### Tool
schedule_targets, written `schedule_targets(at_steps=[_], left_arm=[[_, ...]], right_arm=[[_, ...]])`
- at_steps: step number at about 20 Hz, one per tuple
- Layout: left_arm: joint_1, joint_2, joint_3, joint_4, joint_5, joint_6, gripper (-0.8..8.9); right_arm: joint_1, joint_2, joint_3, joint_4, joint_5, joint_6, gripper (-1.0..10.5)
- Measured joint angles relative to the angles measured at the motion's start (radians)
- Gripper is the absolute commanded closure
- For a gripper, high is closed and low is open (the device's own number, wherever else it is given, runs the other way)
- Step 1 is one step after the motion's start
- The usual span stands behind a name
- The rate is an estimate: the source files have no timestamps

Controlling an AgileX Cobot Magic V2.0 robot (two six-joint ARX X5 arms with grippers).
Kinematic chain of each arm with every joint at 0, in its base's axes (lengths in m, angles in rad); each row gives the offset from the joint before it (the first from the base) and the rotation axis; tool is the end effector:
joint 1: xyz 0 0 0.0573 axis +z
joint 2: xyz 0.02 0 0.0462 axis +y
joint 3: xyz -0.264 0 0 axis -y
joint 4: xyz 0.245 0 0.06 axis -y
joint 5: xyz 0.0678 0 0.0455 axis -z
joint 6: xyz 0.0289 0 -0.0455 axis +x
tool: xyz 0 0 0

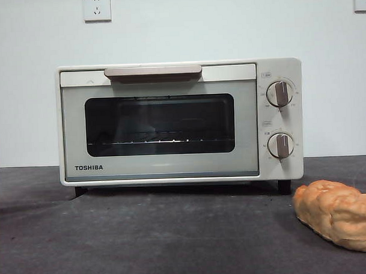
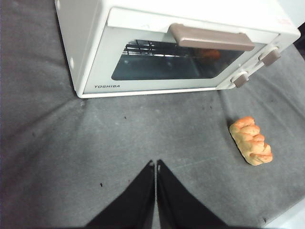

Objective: The left arm flap open the oven, the right arm pick bread and place it into oven, the left arm flap close the oven

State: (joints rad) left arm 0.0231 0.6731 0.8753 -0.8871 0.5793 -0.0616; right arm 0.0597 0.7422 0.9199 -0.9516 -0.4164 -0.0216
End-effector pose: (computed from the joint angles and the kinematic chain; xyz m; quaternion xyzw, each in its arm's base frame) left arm 0.1131 -0.0132 0.3179 -0.1275 0.3285 -0.2486 0.9022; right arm 0.1224 0.0190 0.3184 0.0572 0.3690 0.2224 0.9006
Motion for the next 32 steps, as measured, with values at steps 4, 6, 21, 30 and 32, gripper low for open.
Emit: schedule_targets(at_steps=[4, 6, 21, 30, 32], left_arm=[[0.0, 0.001, 0.0, 0.0, 0.0, 0.006, 8.02], [0.0, 0.001, 0.0, 0.0, 0.0, 0.011, 8.02], [-0.005, 0.001, 0.0, 0.001, 0.0, 0.011, 8.02], [-0.006, 0.001, 0.0, 0.001, 0.0, 0.012, 8.02], [-0.008, 0.001, 0.0, 0.001, 0.0, 0.012, 8.02]], right_arm=[[0.002, 0.0, 0.0, 0.0, 0.0, -0.004, 6.2], [0.002, 0.0, 0.0, 0.0, 0.0, 0.002, 4.5], [0.248, 0.113, -0.105, 0.093, 0.116, 0.182, 4.5], [0.484, 0.264, -0.325, 0.407, 0.371, 0.365, 4.5], [0.51, 0.315, -0.332, 0.433, 0.425, 0.378, 4.5]])
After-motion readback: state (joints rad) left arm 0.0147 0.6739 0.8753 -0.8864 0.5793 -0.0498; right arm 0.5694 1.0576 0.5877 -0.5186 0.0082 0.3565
